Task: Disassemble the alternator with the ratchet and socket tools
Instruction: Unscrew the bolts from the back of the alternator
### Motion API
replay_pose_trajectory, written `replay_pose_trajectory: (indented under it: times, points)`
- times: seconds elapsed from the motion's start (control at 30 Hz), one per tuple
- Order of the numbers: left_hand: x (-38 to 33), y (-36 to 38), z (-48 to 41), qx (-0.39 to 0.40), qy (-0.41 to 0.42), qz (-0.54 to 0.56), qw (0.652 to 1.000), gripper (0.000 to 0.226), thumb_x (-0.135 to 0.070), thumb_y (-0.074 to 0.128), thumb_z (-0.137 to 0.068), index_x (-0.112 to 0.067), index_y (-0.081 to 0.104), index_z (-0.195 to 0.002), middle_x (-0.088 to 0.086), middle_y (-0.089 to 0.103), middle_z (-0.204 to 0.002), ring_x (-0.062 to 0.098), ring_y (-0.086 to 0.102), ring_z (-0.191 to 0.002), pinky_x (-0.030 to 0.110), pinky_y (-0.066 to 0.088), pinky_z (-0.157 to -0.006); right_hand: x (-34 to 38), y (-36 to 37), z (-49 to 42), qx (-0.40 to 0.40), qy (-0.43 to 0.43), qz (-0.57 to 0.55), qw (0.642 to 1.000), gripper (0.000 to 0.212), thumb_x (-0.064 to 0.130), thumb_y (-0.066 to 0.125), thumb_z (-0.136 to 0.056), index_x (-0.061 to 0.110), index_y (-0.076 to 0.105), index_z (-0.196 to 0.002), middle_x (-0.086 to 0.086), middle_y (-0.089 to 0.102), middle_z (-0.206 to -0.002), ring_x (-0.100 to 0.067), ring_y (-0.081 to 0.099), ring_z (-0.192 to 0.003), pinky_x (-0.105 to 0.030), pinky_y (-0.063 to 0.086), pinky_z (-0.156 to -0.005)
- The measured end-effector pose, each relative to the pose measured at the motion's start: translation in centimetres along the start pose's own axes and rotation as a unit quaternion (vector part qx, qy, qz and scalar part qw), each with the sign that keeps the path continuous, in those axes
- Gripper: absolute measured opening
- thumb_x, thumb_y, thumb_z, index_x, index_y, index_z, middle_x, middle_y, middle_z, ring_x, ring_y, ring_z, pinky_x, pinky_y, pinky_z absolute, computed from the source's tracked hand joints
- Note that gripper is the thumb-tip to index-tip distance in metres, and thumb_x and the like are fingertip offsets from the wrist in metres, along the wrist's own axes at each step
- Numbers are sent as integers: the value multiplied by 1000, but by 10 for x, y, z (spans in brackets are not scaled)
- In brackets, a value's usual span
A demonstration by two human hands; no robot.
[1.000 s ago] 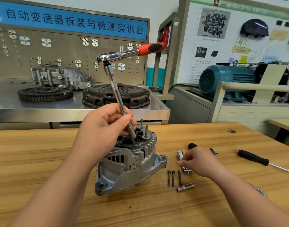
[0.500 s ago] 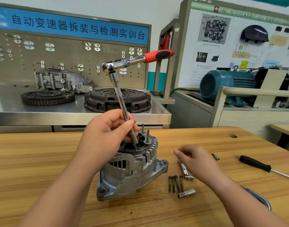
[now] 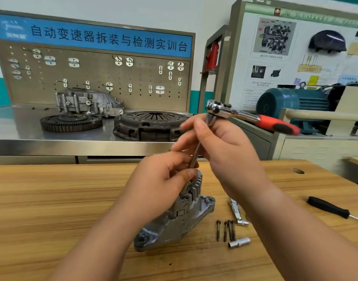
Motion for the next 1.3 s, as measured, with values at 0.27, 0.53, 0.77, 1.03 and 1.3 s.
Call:
replay_pose_trajectory:
  times: [0.27,0.53,0.77,1.03,1.3]
  points:
    - [6,-6,0,4,-17,-13,1000,21,-47,50,-79,-38,69,-84,-25,68,-79,-3,64,-75,30,57,-71,-30,-74,13,-38,93,188,977,33,31,39,-102,10,57,-85,-6,65,-54,-19,59,-43,-22,48,-43]
    - [30,-12,-2,-16,-66,-154,986,17,-37,60,-88,-44,59,-72,-22,63,-67,-4,57,-62,19,42,-52,-150,-145,74,-19,324,359,875,46,38,39,-103,12,45,-66,6,42,-33,-5,36,-24,-17,28,-31]
    - [35,-14,-3,-21,-75,-207,975,17,-35,59,-88,-44,57,-73,-21,61,-67,-2,55,-62,19,36,-48,-189,-169,97,-10,371,414,831,43,36,35,-105,14,48,-70,-2,49,-54,-11,44,-39,-19,32,-35]
    - [45,-22,-4,-45,-86,-227,969,14,-32,58,-89,-40,61,-78,-17,63,-68,3,56,-60,21,39,-50,-207,-181,103,-29,385,445,808,43,41,33,-104,12,59,-86,-4,62,-61,-14,57,-44,-24,47,-45]
    - [63,-42,-4,-145,-99,-165,970,25,-25,58,-89,-38,59,-67,-20,62,-65,1,56,-60,19,37,-51,-160,-175,81,1,302,648,699,40,54,38,-98,23,57,-81,4,60,-73,-14,59,-69,-31,52,-61]
Point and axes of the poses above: each hand's wrist, its own z-axis away from the middle knuckle, its own y-axis out of the palm, x = y × z, the point moved 9 cm from there along -z, towards the middle knuckle
